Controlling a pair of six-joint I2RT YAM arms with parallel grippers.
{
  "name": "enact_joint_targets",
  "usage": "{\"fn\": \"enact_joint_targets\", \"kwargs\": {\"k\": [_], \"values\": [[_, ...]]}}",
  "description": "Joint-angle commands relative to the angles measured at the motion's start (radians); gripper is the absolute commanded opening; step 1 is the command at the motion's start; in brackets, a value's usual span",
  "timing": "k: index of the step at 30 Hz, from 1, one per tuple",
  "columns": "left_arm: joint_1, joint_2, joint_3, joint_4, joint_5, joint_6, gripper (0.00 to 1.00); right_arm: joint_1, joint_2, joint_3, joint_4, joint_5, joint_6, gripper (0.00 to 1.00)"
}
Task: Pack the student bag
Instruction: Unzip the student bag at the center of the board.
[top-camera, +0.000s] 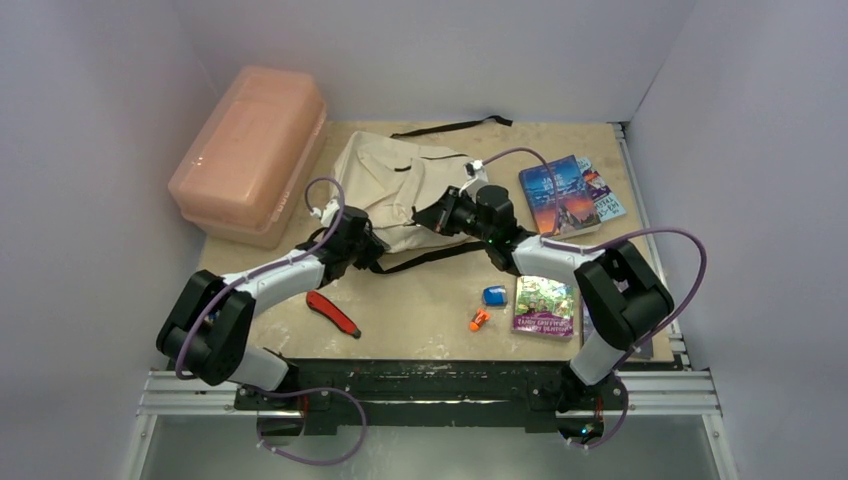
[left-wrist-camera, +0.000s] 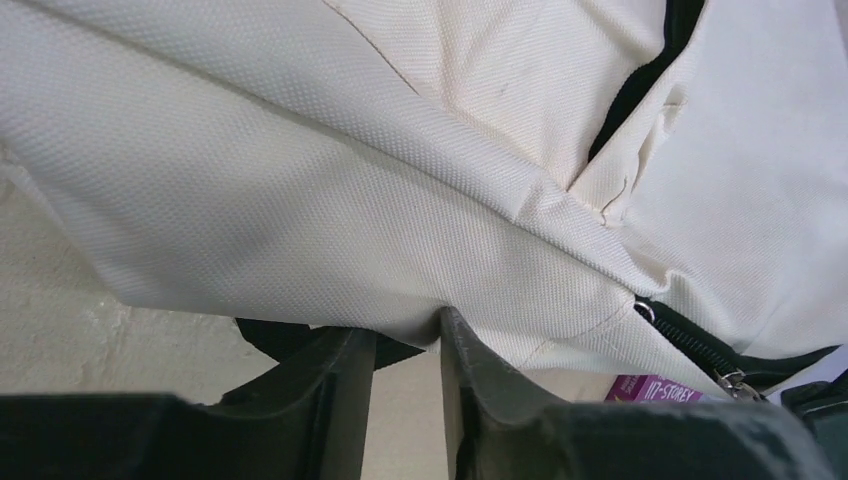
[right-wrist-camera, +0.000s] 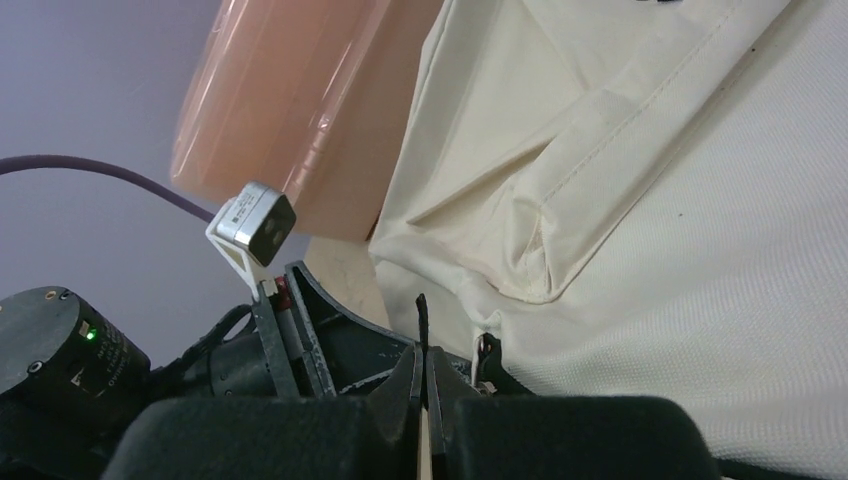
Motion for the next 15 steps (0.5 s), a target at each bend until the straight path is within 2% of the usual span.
{"fn": "enact_joint_targets", "kwargs": {"k": [1,2,5,10,12,15], "values": [[0.007,-0.032,0.000,0.036,-0.096,0.024,0.08,0.008,-0.119,-0.051,0.091,0.057,-0.021,0.00],[0.019,-0.041,0.000,-0.011,-0.105,0.023,0.00,-0.007,-0.153,-0.086,0.113,0.079,-0.021,0.00],[0.090,-0.071,-0.026,-0.087,-0.071,0.018,0.00,-0.097,-0.238,-0.169,0.128,0.076,0.000,0.00],[0.170,-0.193,-0.152,-0.051,-0.095,0.021,0.00,-0.259,-0.308,-0.266,0.113,0.014,0.004,0.00],[0.181,-0.235,-0.161,-0.070,-0.095,0.052,0.00,-0.314,-0.320,-0.267,0.083,-0.016,-0.019,0.00],[0.182,-0.265,-0.133,-0.091,-0.038,0.145,0.00,-0.326,-0.322,-0.207,-0.019,-0.039,-0.143,0.00]]}}
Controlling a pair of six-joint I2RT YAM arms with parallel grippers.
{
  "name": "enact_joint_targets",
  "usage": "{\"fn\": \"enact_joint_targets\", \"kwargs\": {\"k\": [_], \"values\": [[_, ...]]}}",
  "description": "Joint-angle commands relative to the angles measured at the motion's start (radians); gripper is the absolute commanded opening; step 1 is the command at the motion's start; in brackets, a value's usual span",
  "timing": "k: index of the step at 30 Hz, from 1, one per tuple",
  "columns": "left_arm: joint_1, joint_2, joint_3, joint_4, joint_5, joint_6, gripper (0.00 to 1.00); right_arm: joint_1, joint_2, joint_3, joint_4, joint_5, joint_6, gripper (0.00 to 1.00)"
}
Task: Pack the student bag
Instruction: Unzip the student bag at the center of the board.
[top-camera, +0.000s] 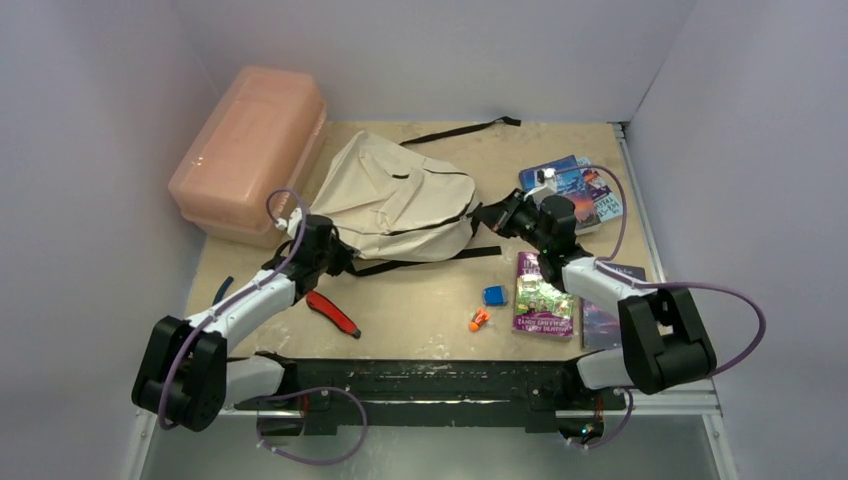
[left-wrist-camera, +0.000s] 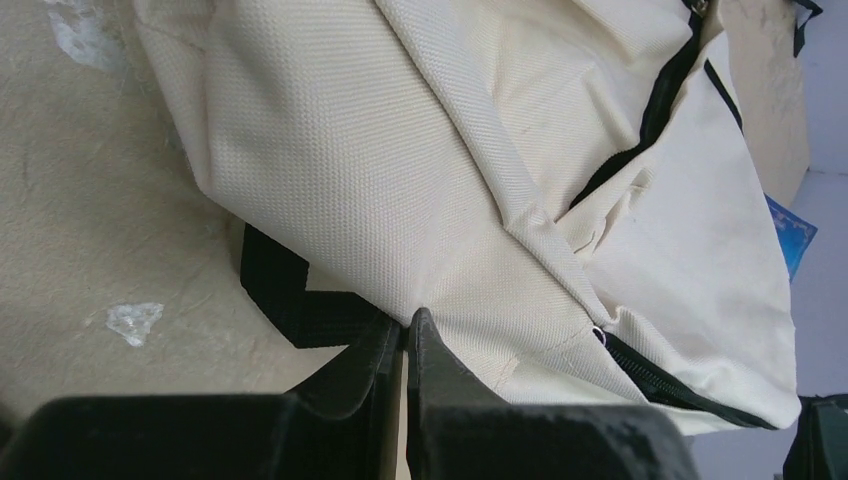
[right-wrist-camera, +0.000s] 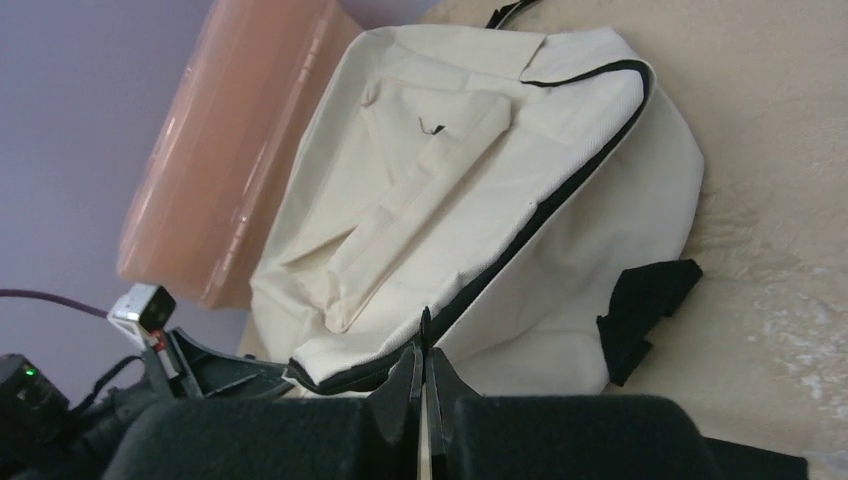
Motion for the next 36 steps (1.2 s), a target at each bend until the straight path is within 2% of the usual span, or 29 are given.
{"fn": "enact_joint_targets", "kwargs": {"k": [1,3,7,11,13,17,24,25,28,31,36], "values": [[0.023,-0.048,0.023,-0.052,-0.003,0.151,0.00,-0.031,-0.033,0.073,-0.015,-0.056,-0.147,0.00],[0.021,-0.053,0.030,-0.016,0.098,0.212,0.03,-0.025,-0.019,0.095,-0.008,-0.116,-0.167,0.00],[-0.010,-0.108,0.009,0.075,0.212,0.261,0.43,-0.007,0.021,0.138,0.004,-0.207,-0.182,0.00],[-0.098,-0.173,0.062,0.103,0.252,0.344,0.91,0.028,0.034,0.153,0.018,-0.255,-0.209,0.00],[-0.173,-0.184,0.147,-0.006,0.202,0.408,0.99,0.047,0.041,0.150,0.059,-0.304,-0.203,0.00],[-0.219,-0.105,0.319,-0.089,0.252,0.507,1.00,0.075,0.049,0.145,0.118,-0.359,-0.194,0.00],[-0.222,0.189,0.647,-0.214,0.420,0.659,0.99,0.078,0.025,0.158,0.109,-0.342,-0.188,0.00],[-0.224,0.218,0.664,-0.214,0.431,0.664,0.97,0.077,0.021,0.161,0.108,-0.336,-0.183,0.00],[-0.230,0.260,0.671,-0.188,0.460,0.653,0.79,0.078,0.006,0.174,0.091,-0.330,-0.162,0.00],[-0.245,0.264,0.636,-0.148,0.459,0.658,0.68,0.077,-0.015,0.167,0.093,-0.327,-0.157,0.00],[-0.253,0.257,0.589,-0.133,0.444,0.644,0.68,0.078,-0.015,0.167,0.089,-0.334,-0.151,0.00]]}}
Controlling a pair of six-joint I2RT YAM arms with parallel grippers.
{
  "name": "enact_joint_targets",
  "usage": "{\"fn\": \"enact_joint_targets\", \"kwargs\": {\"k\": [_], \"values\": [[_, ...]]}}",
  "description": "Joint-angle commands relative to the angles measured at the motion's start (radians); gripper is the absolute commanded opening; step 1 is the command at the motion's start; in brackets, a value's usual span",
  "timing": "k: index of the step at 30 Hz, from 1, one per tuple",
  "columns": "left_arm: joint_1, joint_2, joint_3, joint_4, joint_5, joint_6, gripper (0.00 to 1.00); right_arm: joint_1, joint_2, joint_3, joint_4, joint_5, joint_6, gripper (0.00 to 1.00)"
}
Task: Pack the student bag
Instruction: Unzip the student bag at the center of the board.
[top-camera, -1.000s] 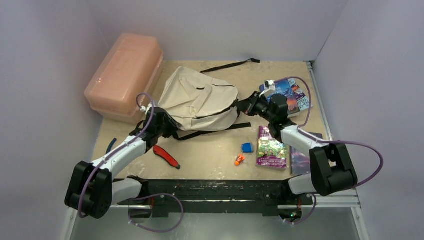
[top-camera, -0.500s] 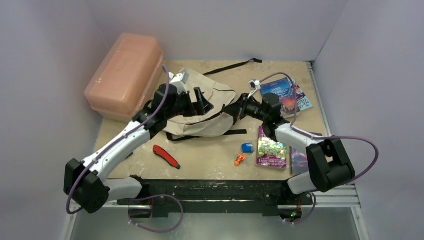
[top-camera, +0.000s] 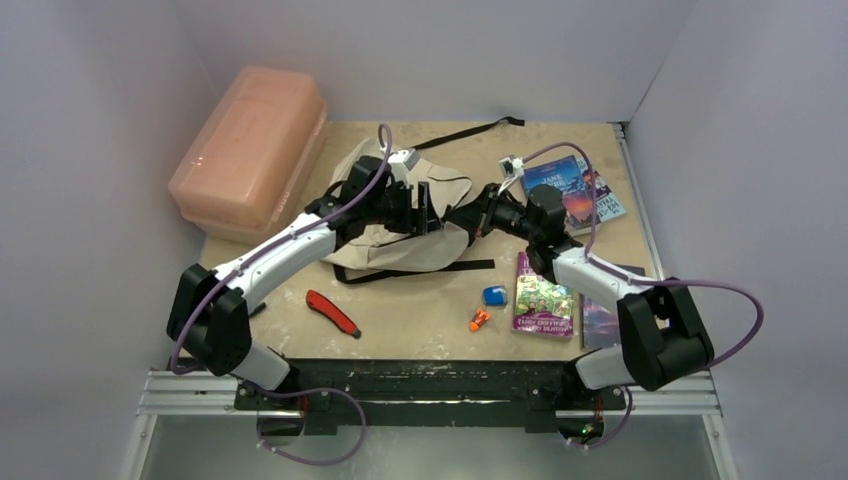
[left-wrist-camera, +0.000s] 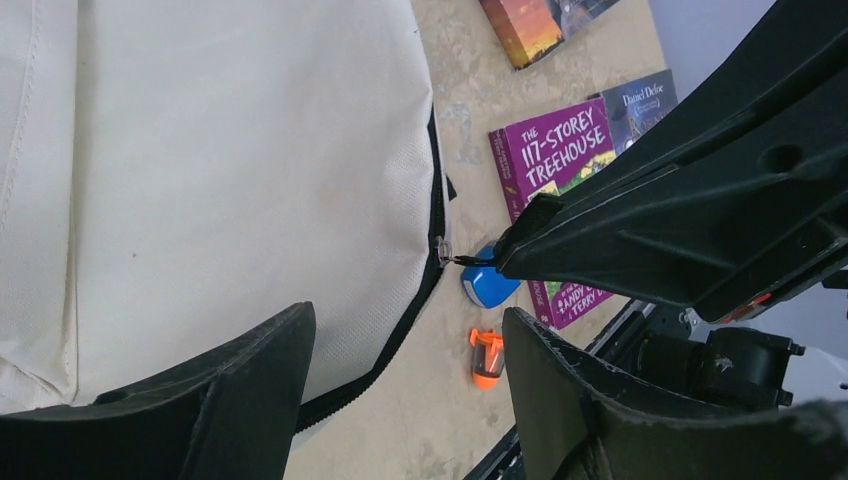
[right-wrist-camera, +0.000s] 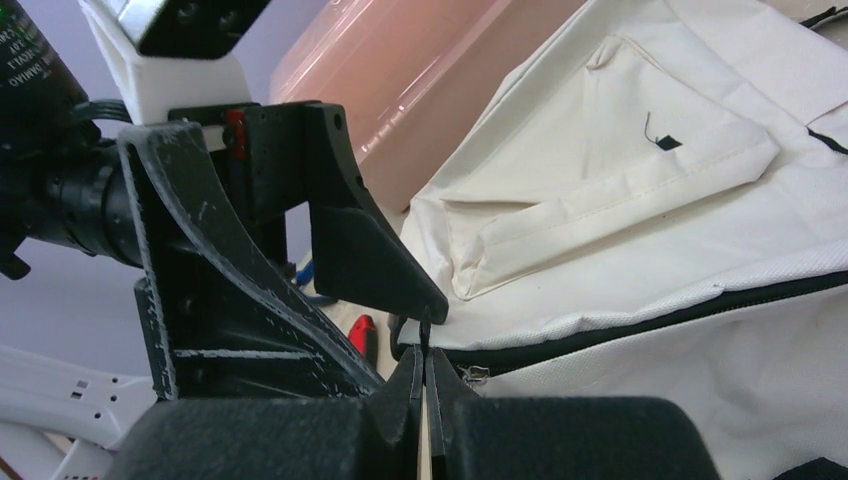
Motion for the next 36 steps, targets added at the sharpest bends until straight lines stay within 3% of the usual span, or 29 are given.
{"fn": "enact_joint_targets", "kwargs": {"k": [1,4,8,13,16,18,28,36], "values": [[-0.009,-0.020,-0.021,0.038,0.018,0.013,0.68,-0.002,-0.041,0.050,0.072,-0.018,0.022,0.00],[-0.009,0.005,-0.001,0.028,-0.004,0.003,0.65,-0.002,-0.035,0.043,0.091,-0.027,0.030,0.00],[-0.011,0.041,0.030,-0.003,-0.031,0.004,0.48,-0.002,-0.037,0.045,0.079,-0.030,0.031,0.00],[-0.011,0.040,0.028,-0.015,-0.069,0.025,0.34,-0.003,-0.062,0.049,0.024,0.014,0.014,0.00],[-0.012,0.012,0.020,-0.028,-0.093,0.045,0.18,-0.003,-0.070,0.058,-0.026,0.057,0.018,0.00],[-0.013,-0.020,0.003,-0.034,-0.124,0.072,0.00,-0.007,-0.079,0.062,-0.072,0.113,0.029,0.00],[-0.029,-0.240,-0.097,-0.072,-0.236,0.195,0.00,-0.185,-0.024,0.089,-0.119,0.177,0.202,0.00],[-0.046,-0.370,-0.168,-0.053,-0.223,0.245,0.00,-0.329,0.249,0.235,0.009,0.104,0.300,0.00]]}}
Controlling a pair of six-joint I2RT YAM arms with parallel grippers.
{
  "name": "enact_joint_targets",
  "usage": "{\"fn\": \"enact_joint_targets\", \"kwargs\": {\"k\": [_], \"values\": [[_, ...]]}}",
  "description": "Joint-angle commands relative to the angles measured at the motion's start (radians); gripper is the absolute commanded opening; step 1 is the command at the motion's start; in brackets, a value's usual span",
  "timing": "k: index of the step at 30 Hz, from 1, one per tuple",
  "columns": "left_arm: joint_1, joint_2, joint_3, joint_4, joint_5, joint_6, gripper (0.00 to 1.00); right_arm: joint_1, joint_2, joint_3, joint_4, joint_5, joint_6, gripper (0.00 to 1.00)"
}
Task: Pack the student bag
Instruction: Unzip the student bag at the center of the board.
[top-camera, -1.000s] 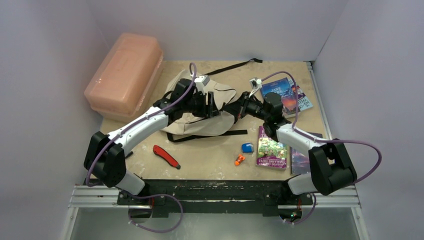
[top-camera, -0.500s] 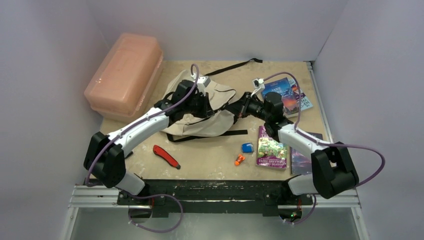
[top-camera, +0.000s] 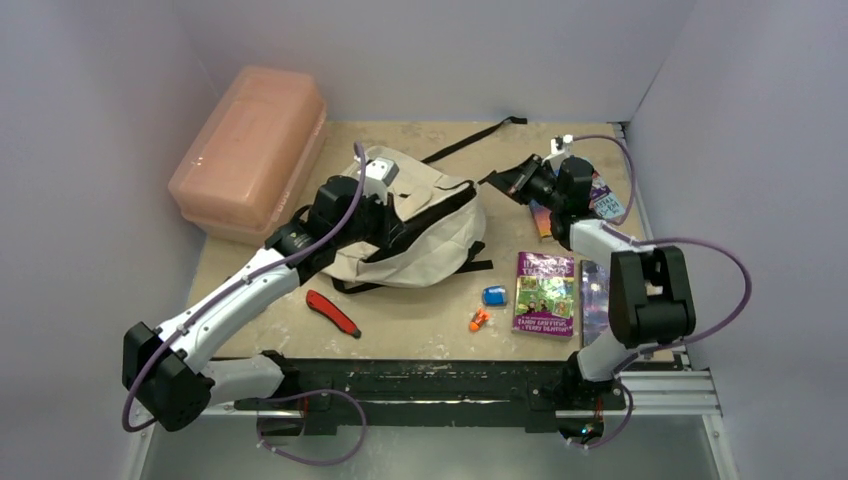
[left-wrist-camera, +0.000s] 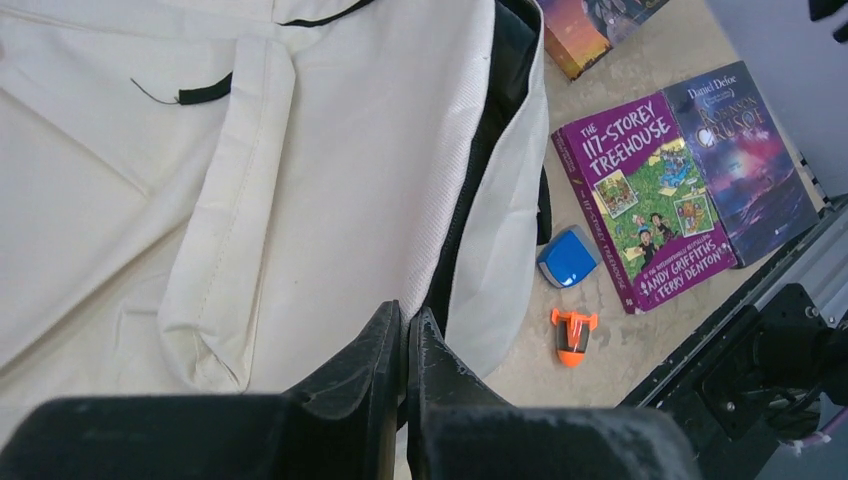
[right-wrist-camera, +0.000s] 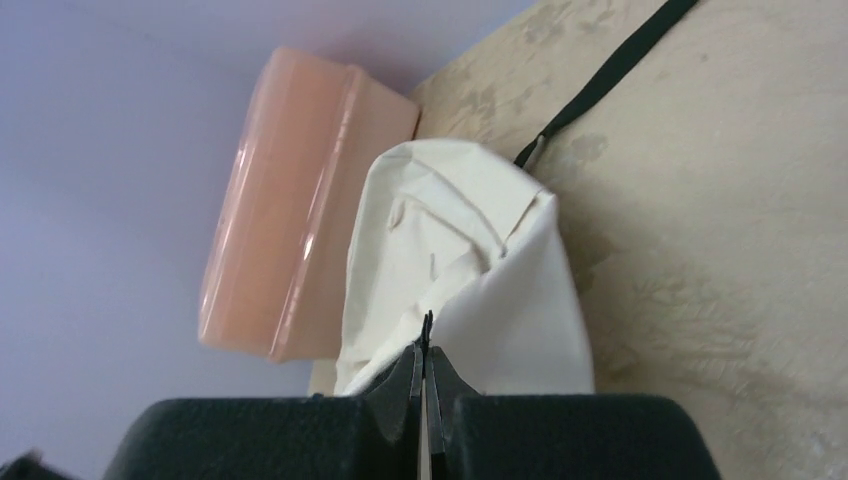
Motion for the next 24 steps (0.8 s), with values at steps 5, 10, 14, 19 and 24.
{"fn": "enact_joint_targets", "kwargs": {"k": [5,10,14,19,24], "values": [[-0.006,-0.058,-0.059,0.042,0.102,-0.002,0.00,-0.040,0.179,0.191,0.167,-0.098,0.008,0.00],[-0.005,0.026,-0.069,0.113,0.121,-0.100,0.08,0.013,0.081,0.171,0.147,-0.118,-0.033,0.00],[-0.005,0.076,-0.020,0.104,0.109,-0.113,0.42,0.035,0.023,0.149,0.139,-0.139,-0.031,0.00],[-0.006,0.151,0.104,0.067,0.113,-0.089,0.65,0.085,0.005,0.126,0.147,-0.152,-0.032,0.00],[-0.005,0.256,0.265,-0.013,0.122,-0.089,0.72,0.106,0.010,0.115,0.183,-0.181,-0.008,0.00]]}}
